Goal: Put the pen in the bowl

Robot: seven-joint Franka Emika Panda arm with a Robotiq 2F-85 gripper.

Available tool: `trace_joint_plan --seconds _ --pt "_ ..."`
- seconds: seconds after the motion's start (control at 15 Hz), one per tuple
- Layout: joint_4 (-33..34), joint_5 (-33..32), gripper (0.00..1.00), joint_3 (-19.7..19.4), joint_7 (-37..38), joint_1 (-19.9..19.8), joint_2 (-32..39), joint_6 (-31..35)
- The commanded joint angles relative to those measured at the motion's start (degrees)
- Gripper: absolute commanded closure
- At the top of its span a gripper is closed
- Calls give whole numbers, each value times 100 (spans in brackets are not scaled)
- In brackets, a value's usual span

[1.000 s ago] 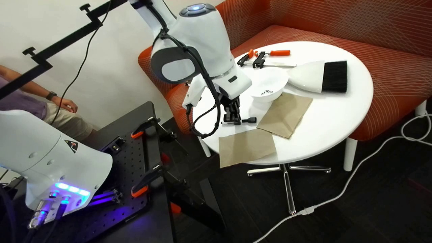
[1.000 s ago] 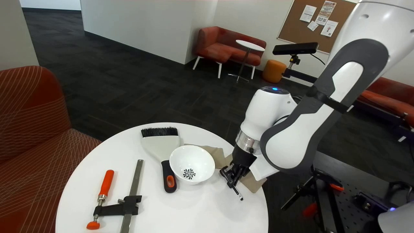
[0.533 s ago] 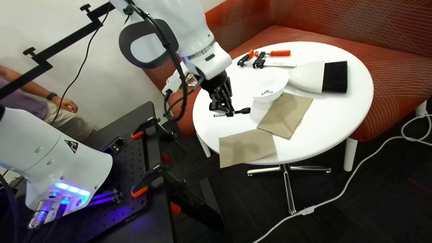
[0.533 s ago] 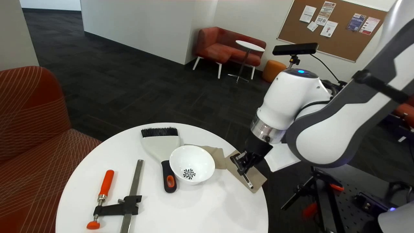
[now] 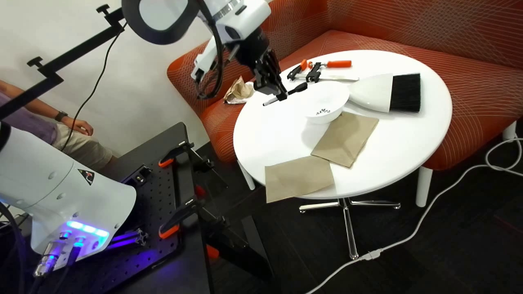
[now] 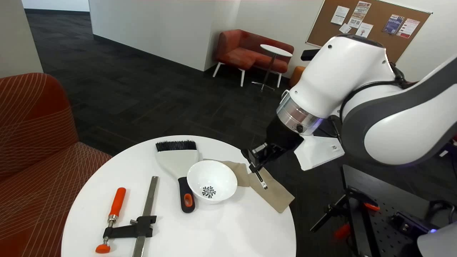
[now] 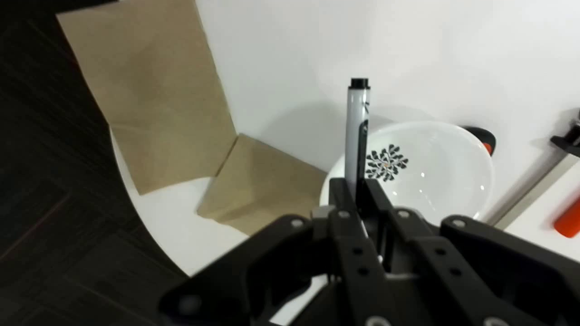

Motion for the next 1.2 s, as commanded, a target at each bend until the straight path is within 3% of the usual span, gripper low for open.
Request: trace_joint_plan --seconds 0.0,0.53,1.13 --pt "439 -187 97 -267 190 308 102 2" --pt "1600 -263 97 -410 323 486 1273 178" --pt "2194 -29 97 -401 366 548 2227 89"
